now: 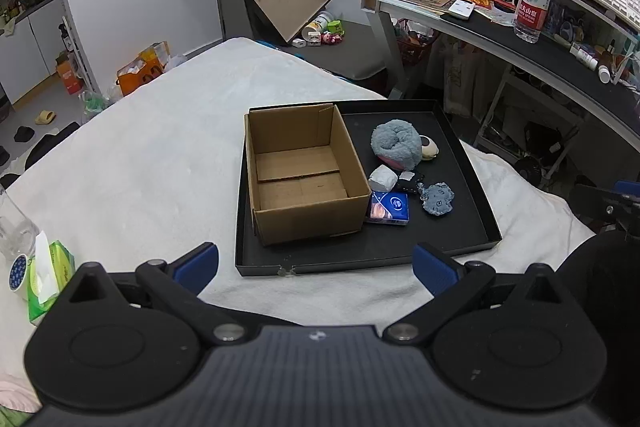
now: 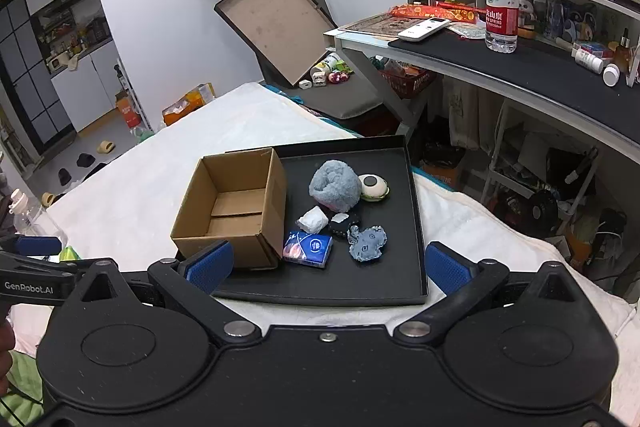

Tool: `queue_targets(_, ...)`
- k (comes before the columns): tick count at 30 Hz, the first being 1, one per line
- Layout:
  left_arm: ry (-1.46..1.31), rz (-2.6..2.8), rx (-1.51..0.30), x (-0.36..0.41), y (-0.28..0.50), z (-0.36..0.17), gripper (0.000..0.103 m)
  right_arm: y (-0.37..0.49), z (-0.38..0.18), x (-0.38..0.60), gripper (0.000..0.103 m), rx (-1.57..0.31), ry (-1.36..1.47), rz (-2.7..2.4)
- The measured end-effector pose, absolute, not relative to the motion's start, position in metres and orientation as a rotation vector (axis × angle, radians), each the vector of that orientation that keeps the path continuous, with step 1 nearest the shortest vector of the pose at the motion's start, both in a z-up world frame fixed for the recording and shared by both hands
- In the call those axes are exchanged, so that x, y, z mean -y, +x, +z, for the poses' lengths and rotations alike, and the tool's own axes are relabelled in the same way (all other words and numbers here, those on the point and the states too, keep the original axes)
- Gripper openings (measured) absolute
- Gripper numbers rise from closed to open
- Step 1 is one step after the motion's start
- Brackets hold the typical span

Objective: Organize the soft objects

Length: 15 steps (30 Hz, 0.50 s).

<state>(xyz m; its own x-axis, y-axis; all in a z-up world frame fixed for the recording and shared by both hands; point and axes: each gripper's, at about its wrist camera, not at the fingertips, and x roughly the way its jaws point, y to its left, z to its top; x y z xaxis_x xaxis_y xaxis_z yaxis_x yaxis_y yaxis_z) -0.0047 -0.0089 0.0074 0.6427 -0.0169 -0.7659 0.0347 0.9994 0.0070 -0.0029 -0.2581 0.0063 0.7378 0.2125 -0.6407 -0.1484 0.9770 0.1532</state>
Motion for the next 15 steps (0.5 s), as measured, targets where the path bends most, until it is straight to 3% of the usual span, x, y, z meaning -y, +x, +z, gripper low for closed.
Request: queue_targets(15, 0.039, -0.012, -0.859, 0.0076, -0.0075, 0.007, 0.102, -0.005, 0.0067, 0.2559, 0.103, -0.712, 0.082, 0.2)
